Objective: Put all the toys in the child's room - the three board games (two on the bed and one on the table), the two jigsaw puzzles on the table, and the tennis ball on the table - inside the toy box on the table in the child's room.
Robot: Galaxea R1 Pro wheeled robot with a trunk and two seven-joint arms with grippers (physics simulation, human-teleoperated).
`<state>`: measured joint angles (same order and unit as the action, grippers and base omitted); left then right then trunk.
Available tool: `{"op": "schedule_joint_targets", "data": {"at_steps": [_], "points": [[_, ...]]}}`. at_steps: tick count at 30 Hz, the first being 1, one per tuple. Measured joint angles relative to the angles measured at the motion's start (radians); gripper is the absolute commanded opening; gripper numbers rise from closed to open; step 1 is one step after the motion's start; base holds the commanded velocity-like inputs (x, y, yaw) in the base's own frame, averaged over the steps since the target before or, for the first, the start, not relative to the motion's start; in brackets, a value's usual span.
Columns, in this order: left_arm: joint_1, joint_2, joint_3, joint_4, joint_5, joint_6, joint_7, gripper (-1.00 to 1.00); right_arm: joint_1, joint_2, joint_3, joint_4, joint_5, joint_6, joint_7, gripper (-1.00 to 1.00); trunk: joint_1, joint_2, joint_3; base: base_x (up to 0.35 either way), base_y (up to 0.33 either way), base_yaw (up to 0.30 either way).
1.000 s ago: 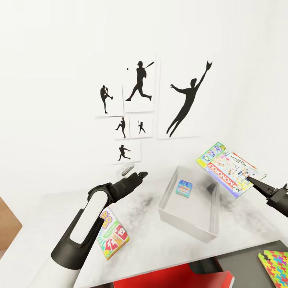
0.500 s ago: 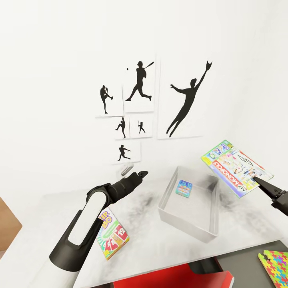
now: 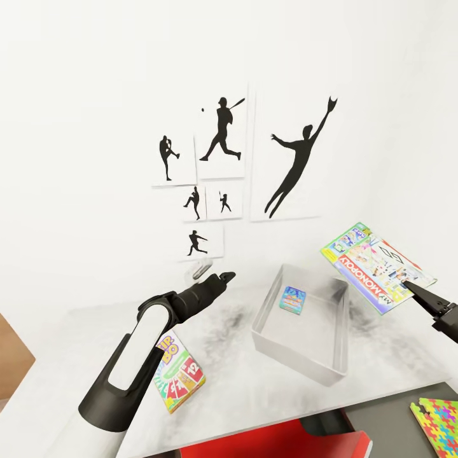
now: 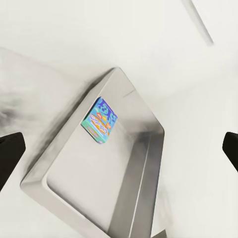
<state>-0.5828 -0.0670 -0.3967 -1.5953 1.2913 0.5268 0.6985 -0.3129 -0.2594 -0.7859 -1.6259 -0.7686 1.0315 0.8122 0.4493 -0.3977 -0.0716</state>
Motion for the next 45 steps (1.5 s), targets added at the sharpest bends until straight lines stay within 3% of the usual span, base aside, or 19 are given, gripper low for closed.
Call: {"op": "schedule_joint_targets", "data": {"at_steps": [17, 27, 36, 38, 45], "points": [[0.000, 0.000, -0.002, 0.000, 0.000, 0.000, 0.000, 1.00, 0.003, -0.002, -0.001, -0.004, 0.000, 0.003, -0.002, -1.00, 0.000, 0.000, 0.000, 0.000, 0.000, 0.000], [0.000, -0.009, 0.022, -0.004, 0.005, 0.001, -0.051, 1.00, 0.001, -0.022, 0.007, 0.014, 0.002, 0.012, -0.029, -1.00, 0.000, 0.000, 0.000, 0.000, 0.000, 0.000], [-0.001, -0.010, 0.027, -0.005, 0.007, 0.002, -0.062, 1.00, -0.008, -0.071, 0.011, 0.042, 0.002, 0.011, -0.036, -1.00, 0.000, 0.000, 0.000, 0.000, 0.000, 0.000], [-0.001, -0.011, 0.027, -0.005, 0.007, 0.002, -0.063, 1.00, -0.010, -0.095, 0.013, 0.051, 0.000, 0.011, -0.037, -1.00, 0.000, 0.000, 0.000, 0.000, 0.000, 0.000], [-0.001, -0.011, 0.027, -0.005, 0.007, 0.002, -0.064, 1.00, -0.024, -0.111, 0.039, 0.064, 0.000, 0.012, -0.037, -1.00, 0.000, 0.000, 0.000, 0.000, 0.000, 0.000]]}}
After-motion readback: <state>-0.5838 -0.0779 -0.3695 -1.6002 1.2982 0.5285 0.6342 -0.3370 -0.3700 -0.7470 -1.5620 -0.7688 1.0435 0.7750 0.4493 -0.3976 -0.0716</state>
